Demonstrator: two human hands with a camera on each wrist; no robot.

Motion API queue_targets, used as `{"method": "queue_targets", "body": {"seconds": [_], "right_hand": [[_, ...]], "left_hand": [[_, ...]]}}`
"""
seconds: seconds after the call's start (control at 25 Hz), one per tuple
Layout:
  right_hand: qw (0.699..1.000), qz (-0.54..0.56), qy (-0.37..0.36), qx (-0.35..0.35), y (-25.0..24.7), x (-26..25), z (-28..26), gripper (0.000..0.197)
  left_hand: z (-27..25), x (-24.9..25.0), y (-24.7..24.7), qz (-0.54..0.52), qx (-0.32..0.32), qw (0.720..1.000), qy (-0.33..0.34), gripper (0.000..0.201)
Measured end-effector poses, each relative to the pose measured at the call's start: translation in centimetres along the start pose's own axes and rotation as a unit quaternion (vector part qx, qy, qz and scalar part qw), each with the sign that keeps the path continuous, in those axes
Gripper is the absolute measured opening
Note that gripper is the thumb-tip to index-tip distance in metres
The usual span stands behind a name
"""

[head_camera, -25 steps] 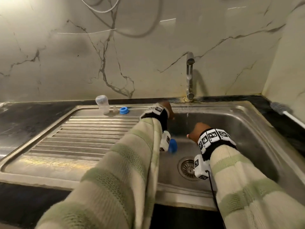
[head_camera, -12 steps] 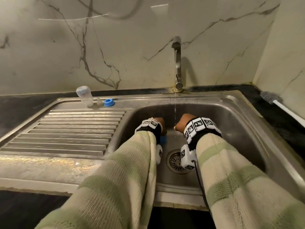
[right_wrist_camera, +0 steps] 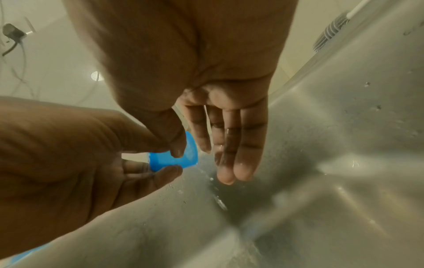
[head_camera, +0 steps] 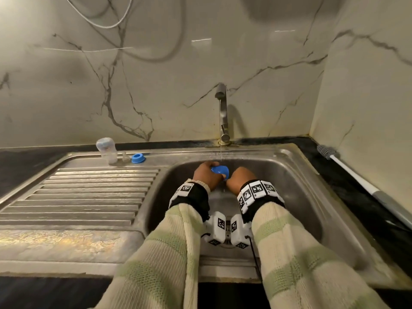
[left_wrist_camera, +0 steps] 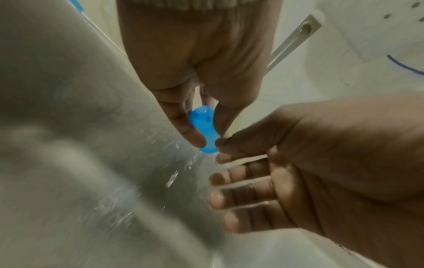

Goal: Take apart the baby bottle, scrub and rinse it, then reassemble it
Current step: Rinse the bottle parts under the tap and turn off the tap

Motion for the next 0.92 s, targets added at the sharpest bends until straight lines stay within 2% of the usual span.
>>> {"method": "queue_targets", "body": {"seconds": [0.16, 0.36, 0.52, 0.68, 0.84, 0.92], "right_hand": [[1.000, 0.011, -0.014, 0.024, 0.0, -0.1, 2.1, 0.032], [0.995, 0.068, -0.051, 0.059, 1.1, -1.4, 4.3, 0.028], [0.993, 0.087, -0.047, 0.071, 0.8, -1.1, 4.4, 0.029], [0.994, 0.072, -0.051, 0.064, 0.7, -1.1, 4.0, 0.022], [0.991, 0.112, -0.043, 0.053, 0.6, -0.8, 3.6, 0.019], [0.990, 0.131, -0.029, 0.050, 0.5, -0.6, 3.4, 0.018]], "left_hand": [[1.4, 0.3, 0.6, -0.044, 0.018, 0.999, 0.008, 0.038], [3.3, -1.3, 0.7, -0.055, 0.033, 0.998, -0.007, 0.048], [3.0, -0.9, 0.8, -0.077, 0.005, 0.997, -0.015, 0.041], [2.8, -1.2, 1.3, -0.102, -0.026, 0.994, -0.029, 0.032], [1.9, 0.5, 0.1, -0.121, -0.008, 0.991, 0.059, 0.047], [1.7, 0.7, 0.1, -0.126, -0.014, 0.989, 0.073, 0.047]]}}
Point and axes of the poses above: each hand's wrist, its own z-axis towards the middle knuckle, its own y-axis out of the palm, x = y × z, the point moved 7 cm from there along z, towards the middle knuckle, and after that the axes turned 5 degrees about x, right-handed, at the moved point
